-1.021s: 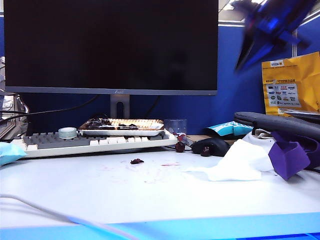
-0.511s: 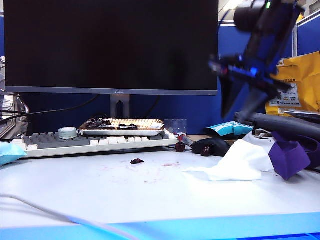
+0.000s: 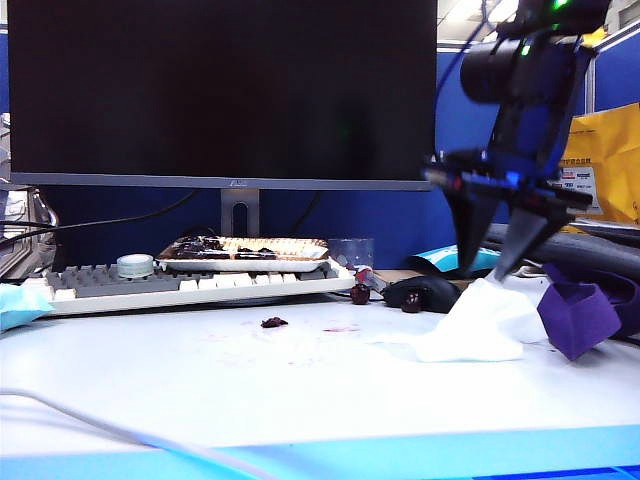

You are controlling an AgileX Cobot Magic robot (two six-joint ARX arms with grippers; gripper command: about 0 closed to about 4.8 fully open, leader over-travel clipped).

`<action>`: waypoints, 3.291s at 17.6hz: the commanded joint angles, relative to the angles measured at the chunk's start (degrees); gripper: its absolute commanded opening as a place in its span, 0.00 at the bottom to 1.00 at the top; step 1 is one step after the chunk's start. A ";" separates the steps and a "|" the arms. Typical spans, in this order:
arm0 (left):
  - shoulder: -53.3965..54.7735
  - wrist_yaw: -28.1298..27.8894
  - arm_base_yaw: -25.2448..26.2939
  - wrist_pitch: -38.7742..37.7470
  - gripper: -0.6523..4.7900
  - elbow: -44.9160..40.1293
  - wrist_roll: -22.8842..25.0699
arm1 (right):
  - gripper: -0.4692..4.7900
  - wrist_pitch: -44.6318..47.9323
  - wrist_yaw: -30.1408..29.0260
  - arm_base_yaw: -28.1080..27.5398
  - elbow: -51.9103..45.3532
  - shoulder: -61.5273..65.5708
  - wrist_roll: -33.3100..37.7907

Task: Use the wet wipes on the table to wipe the cherry juice off the table, then put the wipes back on the table.

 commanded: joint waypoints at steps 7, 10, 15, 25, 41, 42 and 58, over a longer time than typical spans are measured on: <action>-0.17 0.17 0.02 -0.59 0.11 -0.33 0.02 | 0.49 3.13 0.94 0.50 0.35 7.58 -2.29; -0.17 0.17 0.02 -0.59 0.11 -0.33 0.02 | 0.20 1.70 1.09 0.85 0.37 10.03 -4.85; -0.17 0.20 0.02 -0.59 0.11 -0.33 0.02 | 0.08 0.98 0.76 4.04 0.42 10.99 -9.18; -0.17 0.17 0.02 -0.59 0.11 -0.33 0.02 | 0.08 1.73 0.94 17.99 12.07 13.38 -17.44; -0.17 0.15 0.02 -0.59 0.11 -0.33 0.02 | 0.08 -24.98 -0.31 18.86 41.59 34.25 -13.16; -0.17 0.15 0.02 -0.59 0.11 -0.33 0.02 | 0.08 -24.00 3.96 18.84 41.59 34.40 -11.85; -0.17 0.17 0.02 -0.59 0.11 -0.33 0.02 | 0.08 -29.09 -1.62 18.36 41.48 36.06 -4.46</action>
